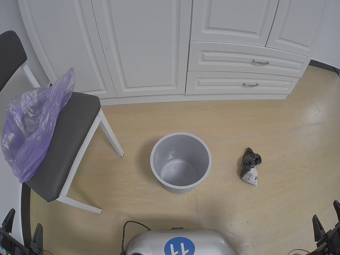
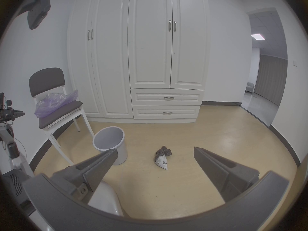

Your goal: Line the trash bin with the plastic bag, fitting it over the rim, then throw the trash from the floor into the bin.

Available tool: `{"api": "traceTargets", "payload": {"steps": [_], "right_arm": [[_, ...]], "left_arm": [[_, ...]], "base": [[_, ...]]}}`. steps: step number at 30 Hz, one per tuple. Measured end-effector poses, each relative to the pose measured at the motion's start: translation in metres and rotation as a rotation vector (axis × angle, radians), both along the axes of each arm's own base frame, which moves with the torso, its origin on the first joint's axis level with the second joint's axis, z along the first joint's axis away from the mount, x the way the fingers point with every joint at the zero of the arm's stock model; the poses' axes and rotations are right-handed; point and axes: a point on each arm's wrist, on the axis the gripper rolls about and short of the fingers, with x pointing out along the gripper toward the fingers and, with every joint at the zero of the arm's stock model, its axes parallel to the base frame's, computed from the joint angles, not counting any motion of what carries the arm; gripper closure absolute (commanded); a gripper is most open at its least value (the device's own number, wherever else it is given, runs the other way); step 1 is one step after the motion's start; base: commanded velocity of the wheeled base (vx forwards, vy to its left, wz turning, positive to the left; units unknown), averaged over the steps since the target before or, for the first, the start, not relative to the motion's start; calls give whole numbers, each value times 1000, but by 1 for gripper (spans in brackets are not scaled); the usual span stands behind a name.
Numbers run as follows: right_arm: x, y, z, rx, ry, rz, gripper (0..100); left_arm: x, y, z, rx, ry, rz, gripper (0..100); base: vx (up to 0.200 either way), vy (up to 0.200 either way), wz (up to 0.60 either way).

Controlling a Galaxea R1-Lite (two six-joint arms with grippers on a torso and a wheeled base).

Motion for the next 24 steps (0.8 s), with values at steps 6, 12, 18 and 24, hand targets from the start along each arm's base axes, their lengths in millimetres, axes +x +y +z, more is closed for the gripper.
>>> {"api": "traceTargets", "payload": {"steps": [6,12,18,24], "right_arm": [[0,0,0,7,-2,2,0],[0,0,0,45,-3,-7,0],[0,0,0,46,-3,-11,0],[0,0,1,-2,-5,-3,0]], "left_arm": [[0,-1,1,21,-6,-23,0],[0,0,0,-31,-2,-14,0],[0,0,0,-56,-4,11,0],[0,0,2,-35,-24,5,0]], "base": [[0,0,0],[0,0,0],[0,0,0],[0,0,0]]}}
